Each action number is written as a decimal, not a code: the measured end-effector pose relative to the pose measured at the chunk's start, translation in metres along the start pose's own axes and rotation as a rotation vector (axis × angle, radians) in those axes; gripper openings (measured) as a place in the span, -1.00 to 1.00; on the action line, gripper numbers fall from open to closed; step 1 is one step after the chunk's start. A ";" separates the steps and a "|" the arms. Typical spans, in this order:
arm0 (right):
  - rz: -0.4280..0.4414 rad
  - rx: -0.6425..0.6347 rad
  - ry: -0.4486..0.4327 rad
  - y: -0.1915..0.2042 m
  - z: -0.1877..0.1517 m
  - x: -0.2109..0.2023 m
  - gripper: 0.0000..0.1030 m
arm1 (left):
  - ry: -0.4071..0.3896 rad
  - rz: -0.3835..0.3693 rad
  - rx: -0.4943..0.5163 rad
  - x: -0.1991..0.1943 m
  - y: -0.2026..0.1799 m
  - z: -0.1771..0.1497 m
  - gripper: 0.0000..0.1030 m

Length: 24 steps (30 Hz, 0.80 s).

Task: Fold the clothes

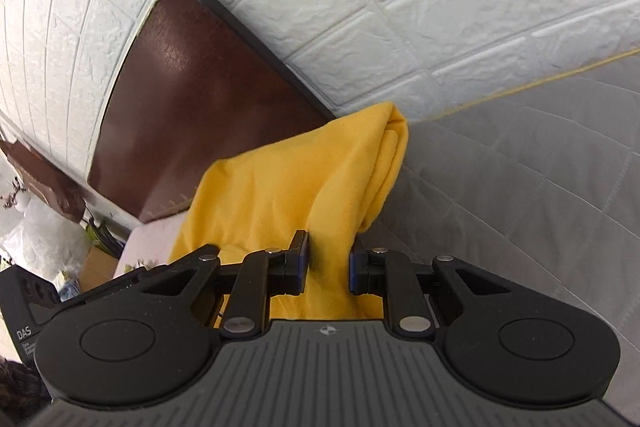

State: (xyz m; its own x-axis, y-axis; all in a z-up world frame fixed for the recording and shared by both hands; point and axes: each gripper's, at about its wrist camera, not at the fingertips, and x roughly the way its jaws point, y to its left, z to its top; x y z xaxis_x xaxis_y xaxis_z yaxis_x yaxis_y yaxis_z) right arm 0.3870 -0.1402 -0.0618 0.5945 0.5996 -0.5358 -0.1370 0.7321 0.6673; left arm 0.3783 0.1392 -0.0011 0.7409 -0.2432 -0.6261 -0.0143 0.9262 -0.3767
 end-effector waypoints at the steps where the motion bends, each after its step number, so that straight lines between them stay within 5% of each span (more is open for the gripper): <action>1: -0.019 0.013 -0.004 -0.001 0.003 0.007 -0.52 | 0.025 0.030 -0.020 0.009 0.005 0.002 -0.32; 2: -0.056 0.039 0.008 -0.005 0.006 0.015 -0.33 | 0.058 0.071 -0.058 0.021 0.014 0.002 0.12; 3: -0.103 0.074 0.028 -0.012 0.008 0.023 0.03 | 0.081 0.112 -0.094 0.030 0.024 0.001 0.17; 4: -0.153 0.111 0.045 -0.021 0.009 0.028 0.14 | 0.092 0.154 -0.129 0.037 0.034 -0.003 0.27; 5: -0.181 0.139 0.036 -0.027 0.010 0.026 -0.12 | 0.081 0.175 -0.156 0.037 0.042 -0.005 0.35; 9: -0.222 0.080 -0.181 -0.027 0.006 -0.018 -0.05 | -0.102 0.144 -0.150 0.008 0.038 -0.005 0.33; 12: -0.038 0.086 -0.206 -0.019 0.005 -0.028 -0.04 | -0.222 0.074 -0.118 -0.011 0.021 0.000 0.57; 14: 0.108 0.164 -0.097 -0.015 0.005 -0.007 0.05 | -0.157 -0.066 -0.144 0.004 0.009 0.003 0.73; 16: 0.165 0.256 0.002 -0.017 -0.001 0.020 0.05 | -0.055 -0.111 -0.180 0.030 0.005 -0.003 0.73; 18: 0.119 0.313 0.054 -0.027 -0.011 0.036 -0.06 | 0.022 -0.115 -0.204 0.049 0.005 -0.010 0.71; 19: 0.089 0.333 0.052 -0.036 -0.015 0.037 -0.31 | 0.015 -0.094 -0.196 0.048 0.007 -0.012 0.56; 20: 0.072 0.353 0.037 -0.047 -0.019 0.033 -0.96 | 0.008 -0.074 -0.189 0.047 0.010 -0.014 0.35; 22: 0.052 0.393 -0.016 -0.066 -0.028 0.018 -1.00 | -0.006 -0.032 -0.174 0.045 0.016 -0.017 -0.14; 24: 0.046 0.394 -0.093 -0.072 -0.035 -0.004 -0.90 | -0.040 0.007 -0.163 0.039 0.020 -0.019 -0.06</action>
State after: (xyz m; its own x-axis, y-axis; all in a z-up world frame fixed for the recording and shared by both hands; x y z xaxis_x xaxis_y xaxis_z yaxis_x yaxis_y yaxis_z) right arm 0.3661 -0.1838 -0.1254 0.6661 0.5841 -0.4638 0.1384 0.5142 0.8464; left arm 0.3940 0.1426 -0.0460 0.7666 -0.2222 -0.6024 -0.1260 0.8679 -0.4804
